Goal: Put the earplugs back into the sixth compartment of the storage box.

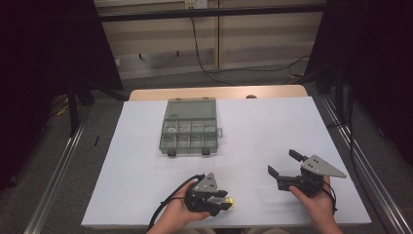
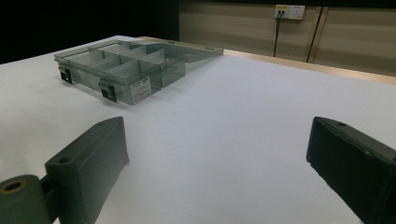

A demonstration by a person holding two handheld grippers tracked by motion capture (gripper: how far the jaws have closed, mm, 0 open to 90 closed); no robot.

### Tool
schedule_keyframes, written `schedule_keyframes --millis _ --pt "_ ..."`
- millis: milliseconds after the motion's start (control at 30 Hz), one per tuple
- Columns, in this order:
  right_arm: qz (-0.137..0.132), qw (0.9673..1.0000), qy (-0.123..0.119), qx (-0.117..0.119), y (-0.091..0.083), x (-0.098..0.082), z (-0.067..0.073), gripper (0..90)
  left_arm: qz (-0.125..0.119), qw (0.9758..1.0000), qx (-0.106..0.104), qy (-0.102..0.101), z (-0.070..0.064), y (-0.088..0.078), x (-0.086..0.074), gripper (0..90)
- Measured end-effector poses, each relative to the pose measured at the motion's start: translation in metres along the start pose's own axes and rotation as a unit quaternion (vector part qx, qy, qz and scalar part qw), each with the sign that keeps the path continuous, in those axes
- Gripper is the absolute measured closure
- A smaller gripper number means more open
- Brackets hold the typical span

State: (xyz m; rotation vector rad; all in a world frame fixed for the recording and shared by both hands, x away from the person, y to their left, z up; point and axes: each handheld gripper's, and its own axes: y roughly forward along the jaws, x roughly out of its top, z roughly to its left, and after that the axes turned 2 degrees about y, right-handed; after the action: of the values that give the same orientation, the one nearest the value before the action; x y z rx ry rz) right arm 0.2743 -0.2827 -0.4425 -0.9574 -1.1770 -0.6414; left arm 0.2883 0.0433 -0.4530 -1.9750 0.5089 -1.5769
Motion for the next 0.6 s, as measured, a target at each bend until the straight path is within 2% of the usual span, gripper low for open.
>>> schedule_keyframes --millis 133,300,500,600 --pt "0.001 1.0000 0.001 -0.001 -0.0003 -0.0001 0.0000 5.0 0.011 0.9998 0.004 0.016 -0.0016 0.0020 -0.0003 59.2" --pt "0.001 1.0000 -0.001 0.000 -0.0009 0.0000 -0.0008 5.1 0.012 0.9998 0.011 0.014 -0.0015 0.0011 -0.0006 65.8" --pt "-0.001 1.0000 0.003 0.000 -0.0011 0.0002 -0.0008 5.1 0.006 1.0000 0.004 0.001 -0.0026 0.0019 -0.0011 79.0" --pt "-0.001 1.0000 0.001 0.000 -0.0013 0.0002 -0.0009 5.2 0.005 1.0000 0.007 -0.002 -0.0003 0.0003 -0.0010 80.0"
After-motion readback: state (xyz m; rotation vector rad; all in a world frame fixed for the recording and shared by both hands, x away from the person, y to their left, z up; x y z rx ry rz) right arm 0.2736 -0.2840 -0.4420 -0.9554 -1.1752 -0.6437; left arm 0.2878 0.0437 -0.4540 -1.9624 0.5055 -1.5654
